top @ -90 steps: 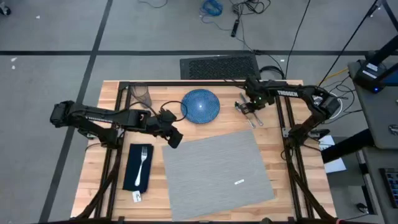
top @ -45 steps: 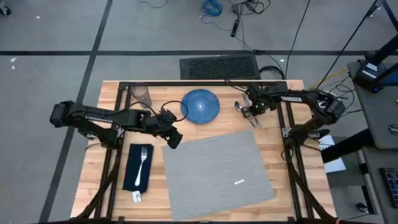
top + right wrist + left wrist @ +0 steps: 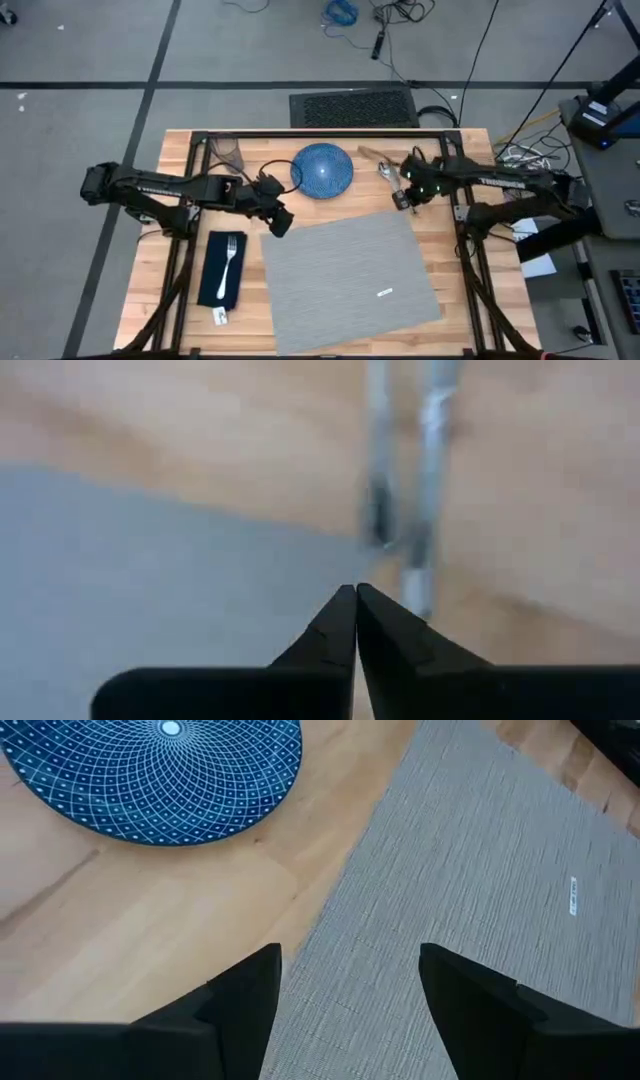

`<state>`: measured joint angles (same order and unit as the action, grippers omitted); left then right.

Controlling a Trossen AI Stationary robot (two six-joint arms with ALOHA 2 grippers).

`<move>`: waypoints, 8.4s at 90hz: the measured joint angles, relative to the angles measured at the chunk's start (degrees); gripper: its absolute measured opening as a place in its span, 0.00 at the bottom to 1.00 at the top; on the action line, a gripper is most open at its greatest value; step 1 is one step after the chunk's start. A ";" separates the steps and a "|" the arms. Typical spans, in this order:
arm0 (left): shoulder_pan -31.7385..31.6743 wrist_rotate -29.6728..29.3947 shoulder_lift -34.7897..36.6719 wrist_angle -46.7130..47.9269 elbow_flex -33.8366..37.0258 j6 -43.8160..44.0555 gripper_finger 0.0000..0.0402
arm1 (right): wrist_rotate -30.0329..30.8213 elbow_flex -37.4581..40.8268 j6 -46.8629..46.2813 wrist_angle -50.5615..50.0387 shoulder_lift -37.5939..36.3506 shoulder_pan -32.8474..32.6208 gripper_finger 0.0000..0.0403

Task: Set table place
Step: Put the silver knife on the gray placemat, then put the silver spoon on the gray placemat

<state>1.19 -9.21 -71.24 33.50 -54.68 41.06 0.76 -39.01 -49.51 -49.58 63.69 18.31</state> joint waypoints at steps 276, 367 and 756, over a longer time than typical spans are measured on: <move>0.61 -1.77 0.00 0.07 0.00 0.57 0.56 | 5.22 18.41 3.79 25.75 2.70 10.98 0.20; 0.61 -2.08 0.00 0.24 -0.02 0.02 0.56 | -12.48 19.36 -16.02 17.45 -8.38 -13.47 0.01; 0.59 -4.55 -0.02 0.44 -0.02 0.18 0.56 | 13.28 3.51 -50.88 20.30 18.20 -47.44 0.03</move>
<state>1.78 -13.76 -71.26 33.93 -54.70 41.23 14.04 -35.51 -100.38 -29.28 81.89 -29.12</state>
